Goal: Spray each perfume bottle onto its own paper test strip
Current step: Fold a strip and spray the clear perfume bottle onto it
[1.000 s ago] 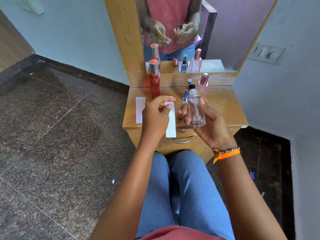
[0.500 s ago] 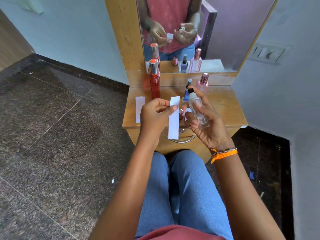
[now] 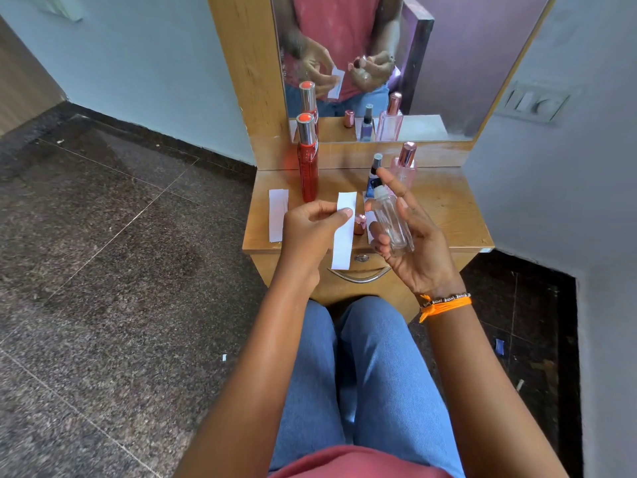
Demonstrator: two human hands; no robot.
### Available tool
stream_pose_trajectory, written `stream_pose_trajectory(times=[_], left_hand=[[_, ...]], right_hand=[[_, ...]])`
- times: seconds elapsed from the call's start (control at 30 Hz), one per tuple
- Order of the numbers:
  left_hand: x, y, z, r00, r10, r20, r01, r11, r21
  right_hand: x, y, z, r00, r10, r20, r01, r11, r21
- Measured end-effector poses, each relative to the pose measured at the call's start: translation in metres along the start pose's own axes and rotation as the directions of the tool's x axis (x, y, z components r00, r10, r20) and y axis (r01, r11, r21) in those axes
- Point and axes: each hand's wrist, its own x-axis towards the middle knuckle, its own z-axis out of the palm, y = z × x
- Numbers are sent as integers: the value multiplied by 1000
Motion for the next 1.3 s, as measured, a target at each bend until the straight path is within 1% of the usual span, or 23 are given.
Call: stream_pose_trajectory(times=[0.07,0.13,0.17,0.2,0.23,0.27,0.3,0.37,0.43,0.47,0.5,0.57,0.63,0.77,1.3], left_hand=[[-1,1,0,1000,-19,-7,19,1000,-7],[-1,1,0,999,-38,-8,38,999,-15],[-1,1,0,999,-52,-7,52,998,-21],[-1,1,-1,998,-69,-3,69,997,-25],[-1,2,-1,996,-86,3,86,996,-31],[-1,2,-1,995,-102,13,102,994,-40],[-1,2,-1,993,-116,25,117,992,-52],[-2,2,-1,990,-128,59,132,989,-61],[-3,1,-2,988,-122,91,127,990,-54],[-3,1,-2,987,-122,105,128,990,-53],[-3,1,-2,986,-122,115,129,990,-49],[-2,0,-2,986,-113,125,118,992,-37],[-2,0,-2,986,-103,133,108,994,-31],[-2,-1,-1,986,-93,138,98,995,-30],[-3,-3,-4,984,-98,149,104,994,-34]], right_hand=[[0,0,0,1000,-5,-5,5,1000,-17],[1,0,0,999,-26,-42,22,995,-94],[0,0,2,996,-58,-73,43,981,-188],[0,0,3,988,-111,-104,72,944,-321],[0,0,5,976,-181,-122,103,876,-471],[0,-1,6,959,-256,-117,133,778,-614],[1,0,6,944,-320,-87,156,661,-734],[2,1,4,918,-396,0,175,406,-897],[3,1,2,906,-417,76,151,148,-977],[2,2,2,910,-403,95,127,53,-990],[2,2,4,918,-384,103,107,-11,-994],[1,1,7,926,-361,113,86,-90,-992],[0,0,9,930,-347,120,74,-143,-987],[0,-1,11,942,-318,107,48,-187,-981],[0,0,8,951,-297,91,34,-193,-981]])
